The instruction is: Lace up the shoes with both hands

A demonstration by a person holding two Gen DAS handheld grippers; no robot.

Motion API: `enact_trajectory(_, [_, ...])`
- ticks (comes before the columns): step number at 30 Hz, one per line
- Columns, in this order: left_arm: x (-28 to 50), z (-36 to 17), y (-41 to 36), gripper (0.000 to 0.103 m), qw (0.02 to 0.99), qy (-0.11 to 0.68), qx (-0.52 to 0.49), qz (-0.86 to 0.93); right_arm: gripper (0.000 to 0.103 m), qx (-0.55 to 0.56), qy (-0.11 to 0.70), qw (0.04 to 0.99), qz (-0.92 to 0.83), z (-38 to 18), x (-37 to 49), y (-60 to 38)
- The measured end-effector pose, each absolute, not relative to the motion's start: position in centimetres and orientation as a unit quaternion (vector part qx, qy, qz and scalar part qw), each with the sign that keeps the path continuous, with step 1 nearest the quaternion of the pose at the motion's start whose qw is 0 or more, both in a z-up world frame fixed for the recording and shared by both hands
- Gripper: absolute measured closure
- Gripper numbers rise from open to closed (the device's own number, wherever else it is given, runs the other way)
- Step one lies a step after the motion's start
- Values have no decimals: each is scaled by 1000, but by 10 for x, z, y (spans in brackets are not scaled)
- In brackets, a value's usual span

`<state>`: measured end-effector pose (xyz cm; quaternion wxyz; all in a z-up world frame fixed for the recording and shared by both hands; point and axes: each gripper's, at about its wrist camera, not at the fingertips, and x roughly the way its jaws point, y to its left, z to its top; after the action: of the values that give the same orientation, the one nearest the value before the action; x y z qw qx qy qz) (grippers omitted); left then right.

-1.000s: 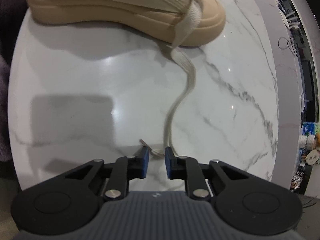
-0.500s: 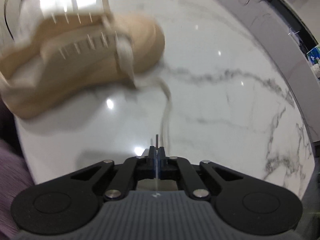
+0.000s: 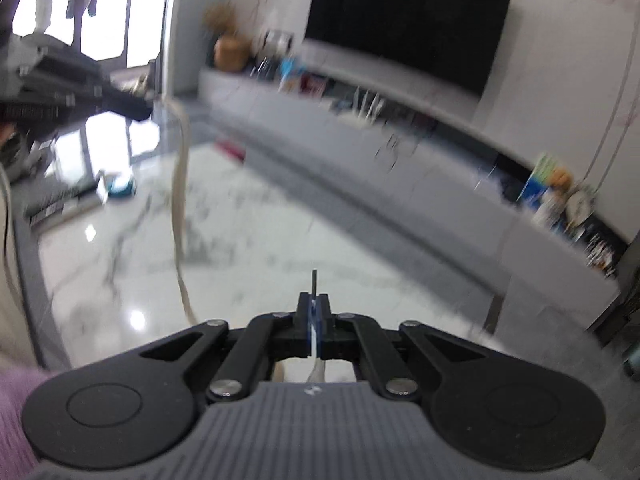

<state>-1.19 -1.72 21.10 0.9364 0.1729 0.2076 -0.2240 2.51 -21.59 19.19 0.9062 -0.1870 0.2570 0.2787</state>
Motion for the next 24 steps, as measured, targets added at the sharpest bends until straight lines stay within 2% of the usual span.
enact_trajectory(9, [-43, 271, -68, 103, 940, 142, 200, -236, 101, -161, 159, 940, 256, 291, -14, -203])
enact_trajectory(24, [-68, 331, -88, 103, 948, 105, 197, -226, 101, -141, 71, 953, 257, 382, -70, -194])
